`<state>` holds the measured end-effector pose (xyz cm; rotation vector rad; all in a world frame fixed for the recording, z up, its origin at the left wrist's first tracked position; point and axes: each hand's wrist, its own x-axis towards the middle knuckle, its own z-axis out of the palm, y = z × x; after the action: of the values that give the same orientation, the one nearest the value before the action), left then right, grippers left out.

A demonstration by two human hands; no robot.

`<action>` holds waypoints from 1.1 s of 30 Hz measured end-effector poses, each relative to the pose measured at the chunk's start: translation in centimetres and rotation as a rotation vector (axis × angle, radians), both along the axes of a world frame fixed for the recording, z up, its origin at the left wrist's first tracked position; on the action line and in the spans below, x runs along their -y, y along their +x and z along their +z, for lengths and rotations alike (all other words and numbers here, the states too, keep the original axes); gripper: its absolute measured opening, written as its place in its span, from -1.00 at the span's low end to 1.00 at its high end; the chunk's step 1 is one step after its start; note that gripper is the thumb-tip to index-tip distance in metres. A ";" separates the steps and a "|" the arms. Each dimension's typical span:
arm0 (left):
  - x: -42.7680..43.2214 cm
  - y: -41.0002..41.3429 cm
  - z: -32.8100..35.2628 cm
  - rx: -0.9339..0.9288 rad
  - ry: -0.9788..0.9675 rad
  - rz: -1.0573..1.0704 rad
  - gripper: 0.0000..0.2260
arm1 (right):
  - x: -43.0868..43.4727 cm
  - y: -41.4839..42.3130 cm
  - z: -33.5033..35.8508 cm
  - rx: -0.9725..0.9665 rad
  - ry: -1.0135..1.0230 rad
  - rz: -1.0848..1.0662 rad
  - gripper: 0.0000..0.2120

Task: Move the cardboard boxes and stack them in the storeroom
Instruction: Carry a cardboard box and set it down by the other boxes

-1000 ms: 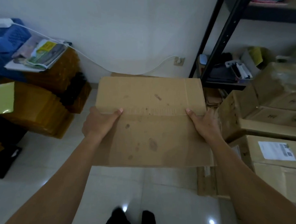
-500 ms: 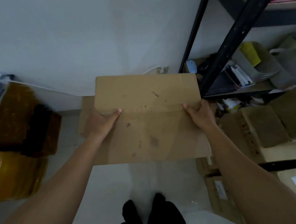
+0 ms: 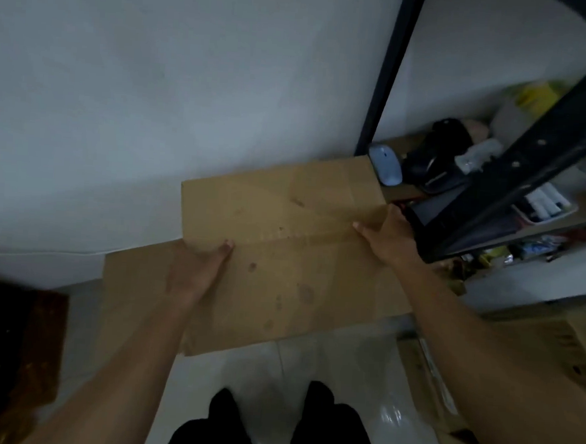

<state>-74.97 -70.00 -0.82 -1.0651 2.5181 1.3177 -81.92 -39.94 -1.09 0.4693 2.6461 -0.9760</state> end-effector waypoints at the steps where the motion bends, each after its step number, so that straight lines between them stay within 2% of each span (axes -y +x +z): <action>1: -0.1 -1.1 -0.9 0.000 -0.002 -0.004 -0.23 | -0.1 -1.1 -0.9 0.009 0.035 -0.012 -0.20; 8: -0.1 -5.9 -5.5 0.040 -0.035 0.015 -0.17 | 0.3 -5.1 -4.7 -0.016 0.210 -0.037 -0.19; 11: -0.3 -6.3 -5.8 0.031 -0.064 0.044 -0.16 | 1.1 -4.9 -4.9 -0.059 0.302 -0.037 -0.25; 14: -0.6 -5.9 -5.8 0.014 -0.077 0.078 -0.17 | 1.9 -4.3 -4.8 -0.118 0.377 0.032 -0.40; 19: -1.3 -5.1 -6.1 -0.025 -0.088 0.116 -0.20 | 1.1 -3.5 -4.9 -0.125 0.341 0.114 -0.37; 22: -1.5 -4.7 -6.3 -0.013 -0.116 0.100 -0.19 | 1.2 -2.6 -5.5 -0.120 0.445 0.231 -0.42; 24: -1.3 -4.6 -6.7 -0.014 -0.130 0.065 -0.16 | 1.9 -2.2 -5.4 -0.093 0.498 0.316 -0.45; 28: -1.1 -4.3 -6.5 0.015 -0.175 -0.086 -0.05 | 2.8 -1.8 -4.3 0.003 0.470 0.353 -0.43; 33: -2.4 -4.0 -3.9 0.042 -0.361 -0.383 -0.13 | 4.4 -0.8 -1.4 0.046 0.304 0.395 -0.42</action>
<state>-78.95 -67.55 -4.71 -0.5952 2.8053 0.7534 -82.72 -44.32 -2.54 0.0204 2.7051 -0.4432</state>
